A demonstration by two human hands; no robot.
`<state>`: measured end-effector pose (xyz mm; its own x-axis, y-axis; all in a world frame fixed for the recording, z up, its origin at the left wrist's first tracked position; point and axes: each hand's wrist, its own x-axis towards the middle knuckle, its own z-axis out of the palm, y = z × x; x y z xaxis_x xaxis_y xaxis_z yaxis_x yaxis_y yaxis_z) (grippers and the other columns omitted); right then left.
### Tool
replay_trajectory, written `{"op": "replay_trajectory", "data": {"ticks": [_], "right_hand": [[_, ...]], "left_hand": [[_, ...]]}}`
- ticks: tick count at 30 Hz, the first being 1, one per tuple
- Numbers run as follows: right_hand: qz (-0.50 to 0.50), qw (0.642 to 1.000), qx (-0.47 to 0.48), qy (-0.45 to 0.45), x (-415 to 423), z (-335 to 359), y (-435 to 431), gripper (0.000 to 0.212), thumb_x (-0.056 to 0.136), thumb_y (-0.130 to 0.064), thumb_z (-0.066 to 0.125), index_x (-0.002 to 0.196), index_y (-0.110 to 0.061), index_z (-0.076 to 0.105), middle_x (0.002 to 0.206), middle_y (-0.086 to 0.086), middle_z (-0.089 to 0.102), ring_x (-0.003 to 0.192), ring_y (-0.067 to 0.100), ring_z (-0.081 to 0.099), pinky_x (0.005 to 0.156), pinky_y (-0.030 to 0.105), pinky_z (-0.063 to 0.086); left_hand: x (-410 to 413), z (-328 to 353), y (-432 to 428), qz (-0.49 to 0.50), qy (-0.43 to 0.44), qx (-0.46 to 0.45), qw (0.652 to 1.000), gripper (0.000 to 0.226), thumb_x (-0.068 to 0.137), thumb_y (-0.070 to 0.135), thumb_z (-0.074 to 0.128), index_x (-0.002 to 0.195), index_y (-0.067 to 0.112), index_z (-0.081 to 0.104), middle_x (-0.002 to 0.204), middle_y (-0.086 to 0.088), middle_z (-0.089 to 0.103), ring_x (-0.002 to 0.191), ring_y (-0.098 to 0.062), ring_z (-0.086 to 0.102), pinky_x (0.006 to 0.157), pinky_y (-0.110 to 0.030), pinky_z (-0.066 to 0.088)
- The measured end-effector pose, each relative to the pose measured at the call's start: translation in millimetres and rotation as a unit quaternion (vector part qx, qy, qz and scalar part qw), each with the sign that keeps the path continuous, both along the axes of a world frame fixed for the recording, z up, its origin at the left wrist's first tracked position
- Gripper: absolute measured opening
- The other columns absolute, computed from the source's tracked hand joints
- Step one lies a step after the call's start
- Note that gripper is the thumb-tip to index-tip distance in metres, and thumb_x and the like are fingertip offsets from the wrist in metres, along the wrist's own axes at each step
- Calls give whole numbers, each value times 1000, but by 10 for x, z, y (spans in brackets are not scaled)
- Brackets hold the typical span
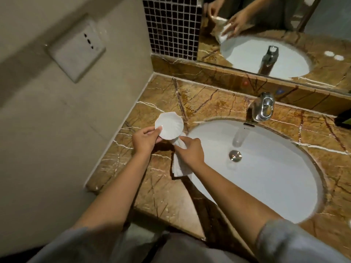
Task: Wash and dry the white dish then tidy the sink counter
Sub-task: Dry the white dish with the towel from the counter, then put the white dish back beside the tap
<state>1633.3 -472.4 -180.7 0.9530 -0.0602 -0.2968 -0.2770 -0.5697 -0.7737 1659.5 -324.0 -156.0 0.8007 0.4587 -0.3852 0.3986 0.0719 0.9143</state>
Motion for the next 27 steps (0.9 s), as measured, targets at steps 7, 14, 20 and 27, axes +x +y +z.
{"op": "replay_trajectory", "data": {"ticks": [7,14,20,27], "right_hand": [[51,997,-55,-30,154,-52,1012,47,89,-36,57,133,-22,52,131,14,46,113,35,55,98,41,46],[145,984,-102,-14,204,-219,1185,57,85,-41,61,134,-14,50,137,20,36,129,39,35,111,43,33],[170,983,-60,18,418,-106,806,48,88,-35,60,129,-11,57,131,18,53,121,35,49,101,45,43],[-133,964,231,12,384,102,-9,23,96,-27,51,98,-16,71,74,9,68,64,20,60,58,29,50]], "left_hand": [[-153,-1,860,72,-10,33,997,25,74,13,82,96,4,74,80,-5,73,55,-5,71,48,-13,53],[-221,-122,1059,94,6,25,995,27,73,11,82,96,0,73,79,-8,73,57,-10,72,53,-20,58],[-144,-136,781,56,3,17,998,26,75,8,80,97,-4,72,85,-14,71,61,-12,69,48,-16,55],[121,-90,172,-15,16,21,1000,24,73,13,82,95,5,74,78,-3,71,53,-6,70,51,-17,56]]}}
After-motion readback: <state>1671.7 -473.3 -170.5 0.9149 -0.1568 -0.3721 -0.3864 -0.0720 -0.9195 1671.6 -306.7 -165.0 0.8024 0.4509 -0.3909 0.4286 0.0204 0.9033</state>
